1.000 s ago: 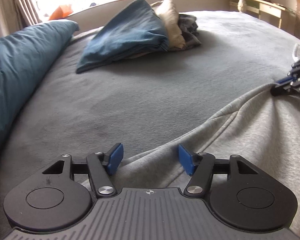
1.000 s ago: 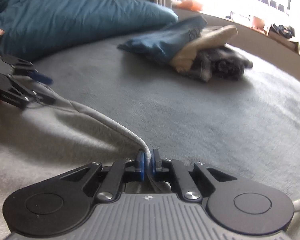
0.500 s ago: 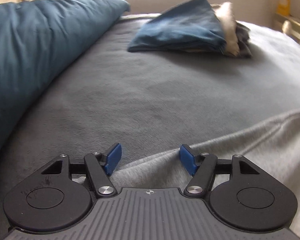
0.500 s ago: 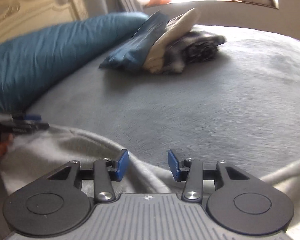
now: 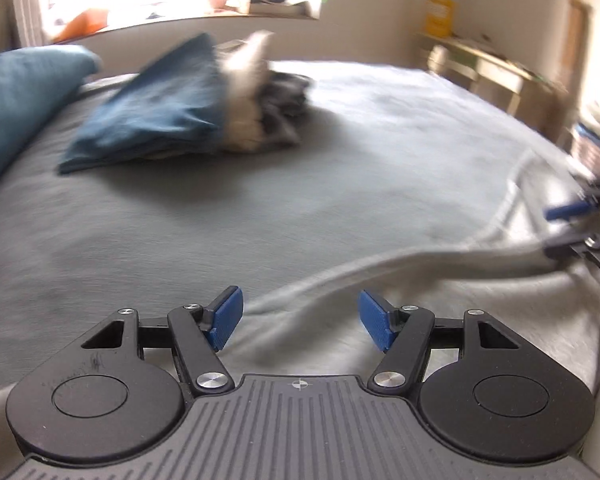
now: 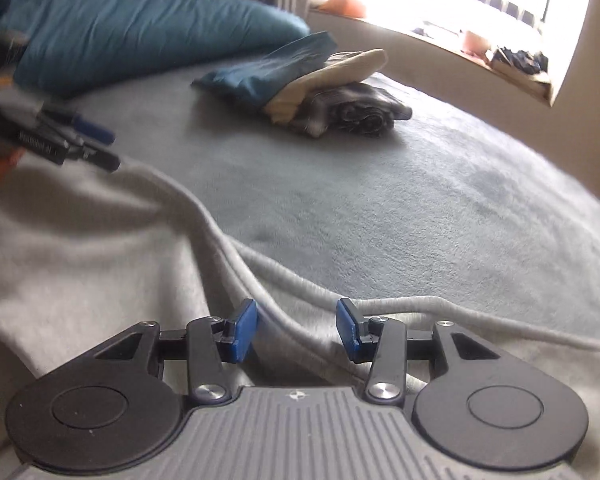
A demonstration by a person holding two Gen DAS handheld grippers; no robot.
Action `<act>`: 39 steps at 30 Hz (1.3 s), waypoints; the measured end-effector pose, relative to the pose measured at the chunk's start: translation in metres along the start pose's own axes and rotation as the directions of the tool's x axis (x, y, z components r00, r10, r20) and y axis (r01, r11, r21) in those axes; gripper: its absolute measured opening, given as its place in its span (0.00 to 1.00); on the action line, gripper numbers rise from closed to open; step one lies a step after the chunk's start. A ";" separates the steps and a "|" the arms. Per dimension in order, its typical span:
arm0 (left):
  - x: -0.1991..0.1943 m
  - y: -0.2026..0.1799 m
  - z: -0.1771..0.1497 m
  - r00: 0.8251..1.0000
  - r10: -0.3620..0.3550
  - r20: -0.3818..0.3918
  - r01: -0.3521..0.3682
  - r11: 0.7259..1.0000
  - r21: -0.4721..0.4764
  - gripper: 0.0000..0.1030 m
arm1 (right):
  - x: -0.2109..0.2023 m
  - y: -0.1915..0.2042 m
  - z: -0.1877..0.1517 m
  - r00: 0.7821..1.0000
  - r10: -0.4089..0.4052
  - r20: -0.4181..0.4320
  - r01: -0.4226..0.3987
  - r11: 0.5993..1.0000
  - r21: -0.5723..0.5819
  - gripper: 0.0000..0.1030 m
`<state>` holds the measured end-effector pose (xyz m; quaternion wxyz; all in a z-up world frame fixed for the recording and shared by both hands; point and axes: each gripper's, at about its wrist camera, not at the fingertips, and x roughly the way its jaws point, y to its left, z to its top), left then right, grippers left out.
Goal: Fold clothes
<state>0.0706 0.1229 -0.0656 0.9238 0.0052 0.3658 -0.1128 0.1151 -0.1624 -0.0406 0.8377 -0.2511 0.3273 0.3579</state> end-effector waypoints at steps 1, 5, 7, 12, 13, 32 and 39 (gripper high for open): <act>0.004 -0.007 -0.003 1.000 -0.005 -0.010 0.005 1.000 0.027 0.63 | 0.003 0.003 -0.002 1.000 -0.015 -0.013 0.015 1.000 -0.023 0.42; 0.012 -0.019 -0.018 0.999 0.014 -0.030 -0.011 0.997 0.080 0.63 | 0.006 0.003 0.002 0.999 -0.003 -0.041 0.002 1.000 -0.022 0.40; 0.012 -0.022 -0.024 0.999 0.021 -0.025 -0.019 0.997 0.081 0.63 | -0.001 -0.014 0.013 0.999 0.038 -0.008 -0.037 0.996 0.082 0.41; 0.010 -0.024 -0.027 1.000 0.021 -0.014 -0.020 0.995 0.100 0.63 | 0.018 -0.055 0.038 0.992 0.122 0.000 -0.119 0.968 0.220 0.42; 0.011 -0.024 -0.026 1.000 0.019 -0.015 -0.018 0.995 0.098 0.63 | 0.028 -0.052 0.042 0.991 0.127 -0.032 -0.121 0.981 0.154 0.42; 0.014 -0.020 -0.029 1.000 0.000 0.012 -0.001 0.995 0.101 0.63 | 0.095 0.017 0.048 0.946 0.193 -0.261 -0.271 0.914 -0.302 0.03; 0.017 -0.017 -0.022 0.999 0.029 0.016 -0.030 0.997 0.074 0.63 | 0.078 0.016 0.062 0.988 0.085 -0.126 -0.122 0.939 -0.322 0.02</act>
